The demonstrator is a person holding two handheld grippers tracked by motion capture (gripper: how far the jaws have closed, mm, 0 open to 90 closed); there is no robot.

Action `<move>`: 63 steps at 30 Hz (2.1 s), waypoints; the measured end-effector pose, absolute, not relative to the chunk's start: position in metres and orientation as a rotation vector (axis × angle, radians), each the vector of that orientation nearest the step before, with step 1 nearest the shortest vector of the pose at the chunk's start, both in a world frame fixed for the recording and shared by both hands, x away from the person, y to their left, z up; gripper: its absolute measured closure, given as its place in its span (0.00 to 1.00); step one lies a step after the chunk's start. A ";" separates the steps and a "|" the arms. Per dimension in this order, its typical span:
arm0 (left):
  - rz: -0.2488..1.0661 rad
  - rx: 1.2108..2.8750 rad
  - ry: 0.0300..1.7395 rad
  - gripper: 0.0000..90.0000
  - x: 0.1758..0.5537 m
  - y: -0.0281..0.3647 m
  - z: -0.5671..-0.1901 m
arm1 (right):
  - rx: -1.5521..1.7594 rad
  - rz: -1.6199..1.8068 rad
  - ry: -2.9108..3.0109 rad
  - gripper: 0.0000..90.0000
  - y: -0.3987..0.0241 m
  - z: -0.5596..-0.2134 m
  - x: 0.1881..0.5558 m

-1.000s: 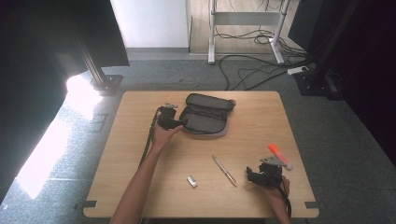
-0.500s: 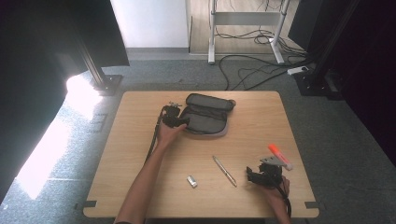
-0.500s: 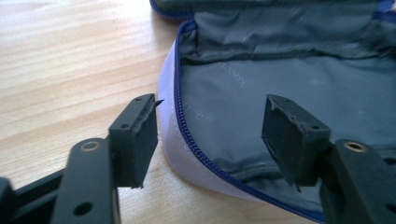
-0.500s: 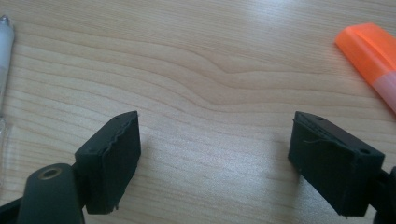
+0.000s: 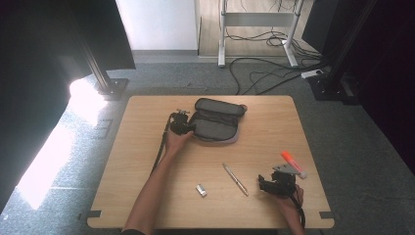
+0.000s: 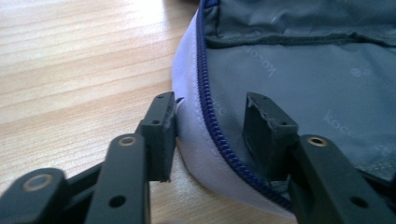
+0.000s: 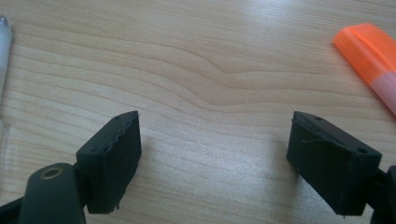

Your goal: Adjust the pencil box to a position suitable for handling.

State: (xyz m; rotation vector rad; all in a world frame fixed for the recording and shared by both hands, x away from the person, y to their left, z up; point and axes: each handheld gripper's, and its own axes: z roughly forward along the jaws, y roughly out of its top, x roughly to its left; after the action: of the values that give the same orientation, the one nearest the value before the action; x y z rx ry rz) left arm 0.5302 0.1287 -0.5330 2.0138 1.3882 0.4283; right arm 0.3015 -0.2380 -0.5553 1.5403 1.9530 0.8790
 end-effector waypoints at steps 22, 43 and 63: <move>0.487 2.063 1.381 0.94 0.525 0.127 -0.530 | 1.485 0.917 1.884 0.34 -0.237 -0.552 0.299; 0.479 2.046 1.389 0.94 0.524 0.128 -0.531 | 1.488 1.206 1.840 0.37 -0.211 -0.505 0.348; 0.466 2.041 1.383 0.94 0.523 0.130 -0.532 | 1.526 1.160 1.893 0.39 -0.188 -0.508 0.401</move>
State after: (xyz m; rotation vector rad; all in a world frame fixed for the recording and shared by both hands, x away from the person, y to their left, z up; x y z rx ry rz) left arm 0.5234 0.1296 -0.5316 2.0410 1.3831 0.4662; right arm 0.4008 -0.1881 -0.5076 1.5264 1.8925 1.1605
